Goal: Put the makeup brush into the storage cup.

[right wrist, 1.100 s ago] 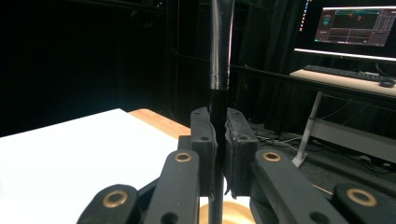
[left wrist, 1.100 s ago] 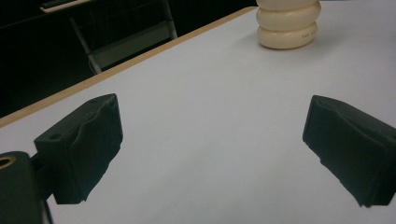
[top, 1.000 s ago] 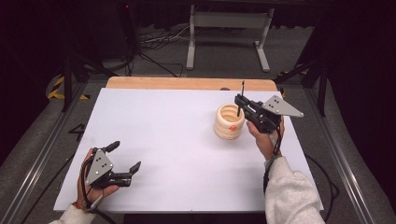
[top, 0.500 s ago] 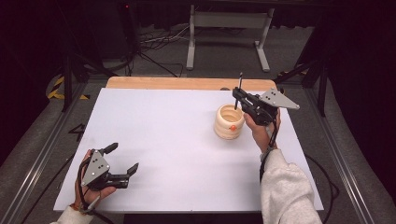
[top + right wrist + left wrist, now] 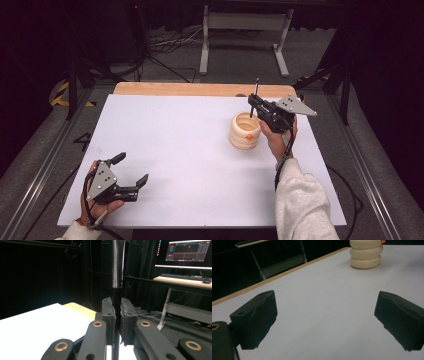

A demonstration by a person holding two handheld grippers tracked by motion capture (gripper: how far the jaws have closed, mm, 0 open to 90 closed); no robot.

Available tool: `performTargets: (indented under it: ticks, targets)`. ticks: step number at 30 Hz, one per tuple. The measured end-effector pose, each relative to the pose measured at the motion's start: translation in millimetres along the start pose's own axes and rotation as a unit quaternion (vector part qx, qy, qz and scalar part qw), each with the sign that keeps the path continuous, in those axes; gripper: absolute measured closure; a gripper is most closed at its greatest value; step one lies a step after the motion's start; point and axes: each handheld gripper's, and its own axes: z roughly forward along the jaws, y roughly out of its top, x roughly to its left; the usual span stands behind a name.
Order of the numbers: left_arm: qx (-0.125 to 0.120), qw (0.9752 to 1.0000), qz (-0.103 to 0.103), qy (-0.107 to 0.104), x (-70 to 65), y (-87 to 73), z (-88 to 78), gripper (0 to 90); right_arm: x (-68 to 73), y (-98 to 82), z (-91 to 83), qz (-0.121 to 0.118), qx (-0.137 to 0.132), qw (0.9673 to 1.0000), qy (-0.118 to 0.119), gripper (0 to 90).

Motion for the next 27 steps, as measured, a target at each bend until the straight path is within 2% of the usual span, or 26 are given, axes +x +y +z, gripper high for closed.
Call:
performTargets:
  ticks: [7,14,19,23,27]
  targets:
    - [0.001,1.0,0.002,0.005,-0.2,0.3,1.0,3.0,-4.3,-12.0,3.9,0.002,0.011,0.9999,-0.005,84.3]
    - [0.001,1.0,0.008,0.004,-1.1,1.3,-0.2,2.5,-9.8,-28.9,6.8,0.017,0.024,0.9995,-0.009,84.3]
    - [0.0,1.0,0.006,0.004,-1.1,0.7,-0.1,2.6,-9.2,-39.3,8.7,0.017,0.035,0.9992,-0.011,84.2]
    - [0.0,1.0,0.006,0.005,-2.2,0.4,0.4,3.0,-9.5,-47.9,9.1,0.032,0.037,0.9988,-0.01,84.3]
    - [-0.002,1.0,0.006,0.005,-2.1,0.4,0.4,3.1,-7.8,-52.5,9.5,0.029,0.043,0.9987,-0.007,84.2]
